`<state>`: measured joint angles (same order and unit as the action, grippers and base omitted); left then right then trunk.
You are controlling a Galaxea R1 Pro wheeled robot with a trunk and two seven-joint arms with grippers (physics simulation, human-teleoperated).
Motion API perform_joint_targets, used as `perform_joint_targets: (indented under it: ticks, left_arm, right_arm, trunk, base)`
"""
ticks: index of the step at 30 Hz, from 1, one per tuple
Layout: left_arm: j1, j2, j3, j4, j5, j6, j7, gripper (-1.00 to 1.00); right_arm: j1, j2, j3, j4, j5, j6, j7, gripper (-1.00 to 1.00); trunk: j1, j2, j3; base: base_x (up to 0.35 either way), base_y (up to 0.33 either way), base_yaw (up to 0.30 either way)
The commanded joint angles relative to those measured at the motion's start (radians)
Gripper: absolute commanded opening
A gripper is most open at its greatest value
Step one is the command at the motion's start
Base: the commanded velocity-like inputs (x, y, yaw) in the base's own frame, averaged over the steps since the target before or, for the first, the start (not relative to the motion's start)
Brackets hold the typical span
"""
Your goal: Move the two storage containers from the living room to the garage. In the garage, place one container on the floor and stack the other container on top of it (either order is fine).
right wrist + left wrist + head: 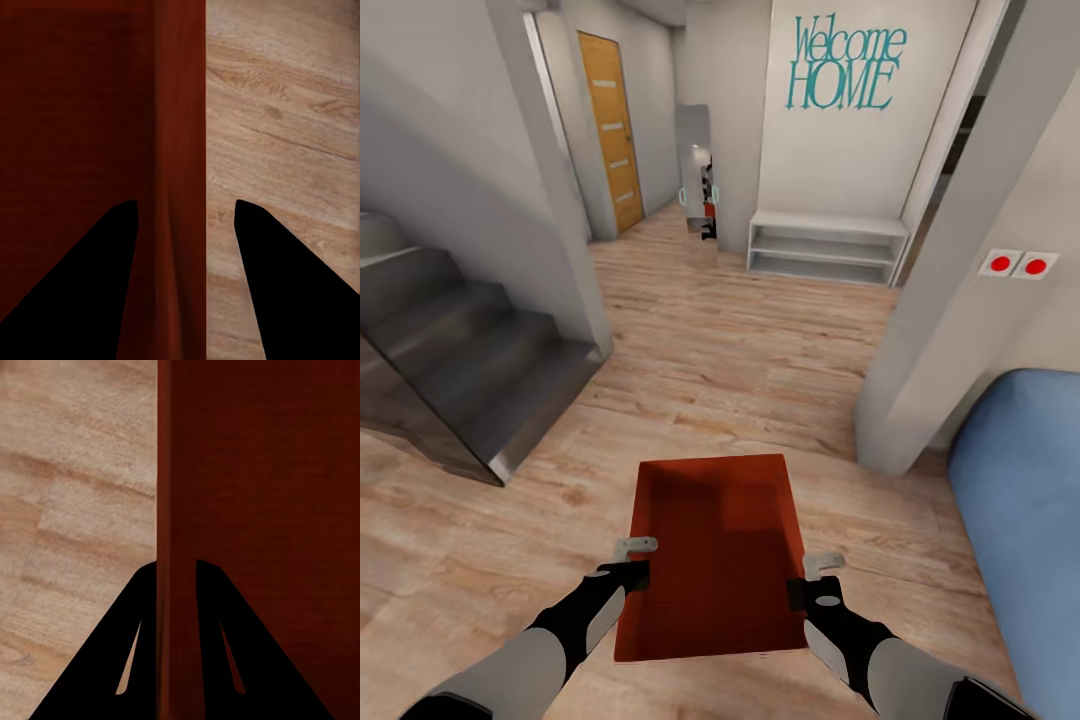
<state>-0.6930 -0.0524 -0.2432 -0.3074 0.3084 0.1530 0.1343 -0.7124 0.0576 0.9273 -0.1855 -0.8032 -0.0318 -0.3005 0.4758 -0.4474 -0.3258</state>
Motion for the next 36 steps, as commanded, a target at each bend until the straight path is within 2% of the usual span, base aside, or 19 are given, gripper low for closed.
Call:
perform_joint_targets:
  ticks: [1,36]
  left_arm:
    - [0.0,0.018,-0.024,-0.006,-0.005,-0.001,0.014,-1.0]
    - [0.0,0.017,-0.024,-0.006,-0.005,-0.001,0.014,-1.0]
  right_arm:
    - [-0.001,-0.001,-0.004,0.003,-0.036,-0.003,-0.003,-1.0]
    - [-0.001,-0.001,-0.004,0.003,-0.036,-0.003,-0.003,-1.0]
  trunk:
    - [0.001,-0.002,-0.001]
    - [0.001,-0.002,-0.001]
  base:
    - [0.323,0.0,0.0]
    - [0.323,0.0,0.0]
